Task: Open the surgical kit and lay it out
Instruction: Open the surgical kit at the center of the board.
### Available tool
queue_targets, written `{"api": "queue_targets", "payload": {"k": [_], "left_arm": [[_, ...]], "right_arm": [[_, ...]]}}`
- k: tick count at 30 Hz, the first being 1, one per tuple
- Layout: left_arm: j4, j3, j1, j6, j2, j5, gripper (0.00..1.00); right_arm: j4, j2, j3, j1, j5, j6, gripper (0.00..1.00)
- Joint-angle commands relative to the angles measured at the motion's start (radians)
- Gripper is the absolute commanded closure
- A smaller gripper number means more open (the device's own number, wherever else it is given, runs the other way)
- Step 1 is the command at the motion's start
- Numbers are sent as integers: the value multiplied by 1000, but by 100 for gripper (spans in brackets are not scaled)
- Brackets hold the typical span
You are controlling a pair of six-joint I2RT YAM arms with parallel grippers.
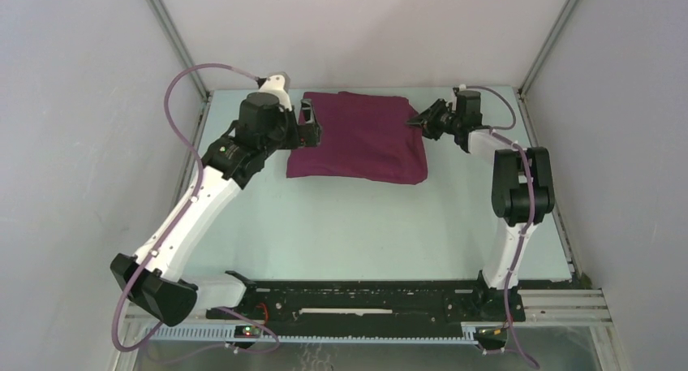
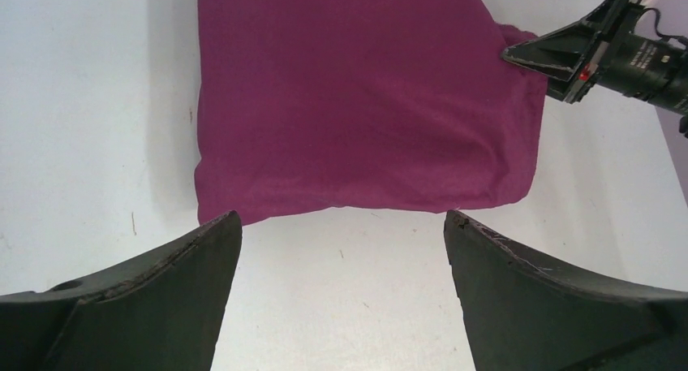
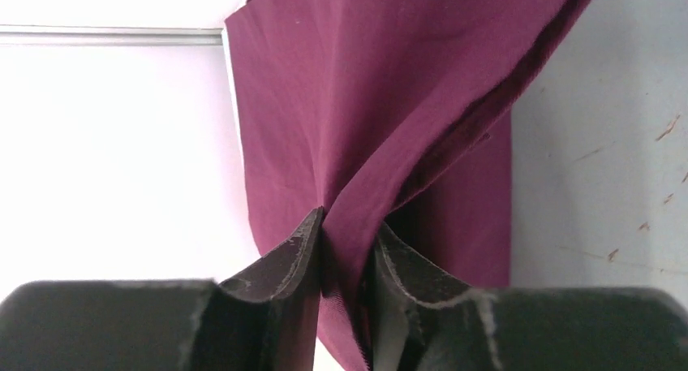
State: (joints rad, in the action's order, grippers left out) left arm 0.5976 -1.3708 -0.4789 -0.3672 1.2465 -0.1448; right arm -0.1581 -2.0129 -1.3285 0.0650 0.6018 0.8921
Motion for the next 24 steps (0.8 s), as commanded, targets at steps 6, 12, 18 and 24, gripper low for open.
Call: {"api": "queue_targets", "payload": {"k": [6, 12, 18, 24], "left_arm": [[-123, -40, 4, -32, 49, 108, 0], [-294, 20, 2, -71, 104, 167, 0], [-417, 24, -9, -83, 240, 189, 0], [-516, 74, -9, -120, 282, 220, 0]], "right_arm": [[273, 174, -137, 84, -127, -103, 100], [512, 122, -352, 214, -226, -129, 100], [526, 31, -489, 309, -164, -36, 100], [409, -15, -488, 336, -74, 117, 100]]}}
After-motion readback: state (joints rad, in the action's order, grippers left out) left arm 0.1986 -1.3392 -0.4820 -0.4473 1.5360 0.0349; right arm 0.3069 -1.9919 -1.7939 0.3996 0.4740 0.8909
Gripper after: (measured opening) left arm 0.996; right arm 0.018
